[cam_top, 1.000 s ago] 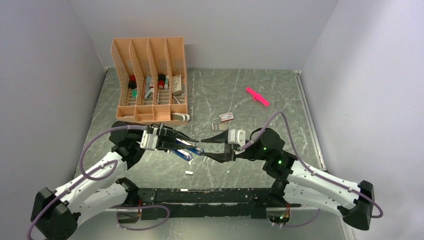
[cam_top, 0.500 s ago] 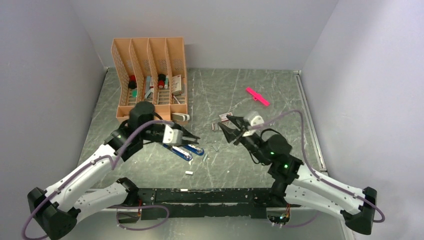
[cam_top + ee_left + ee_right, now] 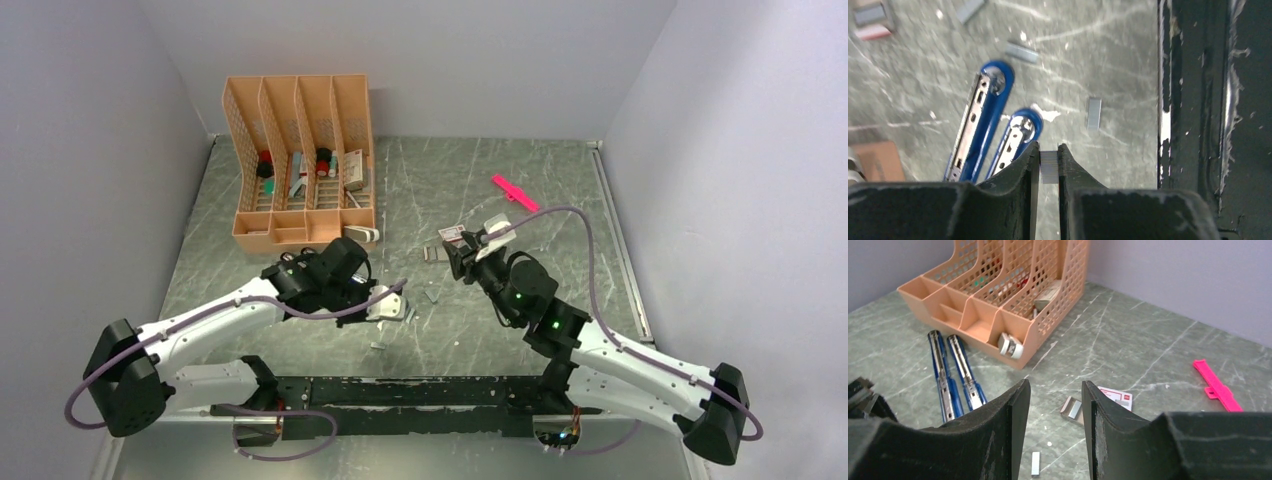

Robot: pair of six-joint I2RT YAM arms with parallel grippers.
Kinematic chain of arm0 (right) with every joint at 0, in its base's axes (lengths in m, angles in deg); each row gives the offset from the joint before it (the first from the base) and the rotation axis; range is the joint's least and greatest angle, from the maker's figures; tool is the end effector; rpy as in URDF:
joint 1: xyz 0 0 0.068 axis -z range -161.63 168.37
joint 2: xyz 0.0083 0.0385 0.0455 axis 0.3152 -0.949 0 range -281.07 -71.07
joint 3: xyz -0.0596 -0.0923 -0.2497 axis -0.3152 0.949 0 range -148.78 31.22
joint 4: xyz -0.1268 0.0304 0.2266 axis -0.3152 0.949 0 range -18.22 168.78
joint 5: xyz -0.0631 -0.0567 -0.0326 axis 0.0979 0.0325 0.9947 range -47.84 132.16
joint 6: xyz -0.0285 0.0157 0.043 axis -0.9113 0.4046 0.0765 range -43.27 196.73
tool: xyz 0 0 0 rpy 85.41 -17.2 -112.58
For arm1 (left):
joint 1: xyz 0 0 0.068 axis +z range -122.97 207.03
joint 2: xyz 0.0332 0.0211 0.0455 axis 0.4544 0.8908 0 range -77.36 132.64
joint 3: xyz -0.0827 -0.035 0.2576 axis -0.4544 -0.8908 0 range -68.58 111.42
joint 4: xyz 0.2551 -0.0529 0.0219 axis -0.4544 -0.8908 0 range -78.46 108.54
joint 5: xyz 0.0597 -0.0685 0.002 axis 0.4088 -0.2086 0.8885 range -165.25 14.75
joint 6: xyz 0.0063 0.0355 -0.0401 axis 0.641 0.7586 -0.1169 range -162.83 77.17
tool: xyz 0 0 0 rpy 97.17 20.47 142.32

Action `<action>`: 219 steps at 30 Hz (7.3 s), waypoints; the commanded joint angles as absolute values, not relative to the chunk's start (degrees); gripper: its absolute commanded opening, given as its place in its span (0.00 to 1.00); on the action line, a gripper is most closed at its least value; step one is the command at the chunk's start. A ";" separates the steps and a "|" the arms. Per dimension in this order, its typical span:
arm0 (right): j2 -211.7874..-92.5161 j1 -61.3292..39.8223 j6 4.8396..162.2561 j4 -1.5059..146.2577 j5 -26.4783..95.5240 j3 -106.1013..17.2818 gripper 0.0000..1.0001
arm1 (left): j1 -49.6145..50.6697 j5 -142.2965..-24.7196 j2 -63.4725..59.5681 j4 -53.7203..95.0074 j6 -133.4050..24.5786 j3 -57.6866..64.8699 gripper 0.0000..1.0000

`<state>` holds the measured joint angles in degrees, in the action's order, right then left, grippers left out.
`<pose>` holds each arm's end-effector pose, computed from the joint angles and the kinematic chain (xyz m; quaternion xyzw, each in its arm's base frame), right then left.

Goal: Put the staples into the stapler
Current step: Place the staple at the center of the board, then pick up the staple from the center of the board.

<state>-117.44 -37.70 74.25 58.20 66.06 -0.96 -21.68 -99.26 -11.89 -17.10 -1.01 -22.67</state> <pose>0.1217 0.1551 0.3015 -0.2130 0.6778 0.1789 0.6806 0.1357 -0.1765 0.2407 0.7069 0.6127 -0.2157 0.2800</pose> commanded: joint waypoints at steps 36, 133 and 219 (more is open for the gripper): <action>-120.30 -35.86 74.37 58.24 62.60 -0.42 0.48 | -21.44 -88.96 0.54 -13.64 -0.01 -27.13 0.41; -164.15 -46.08 110.76 87.65 64.63 -16.48 0.54 | -3.73 -74.13 -16.12 2.32 -50.55 -12.28 0.57; -120.24 -42.01 71.52 12.30 24.23 12.68 0.00 | -9.49 -138.48 -28.38 79.72 -50.82 -43.05 0.55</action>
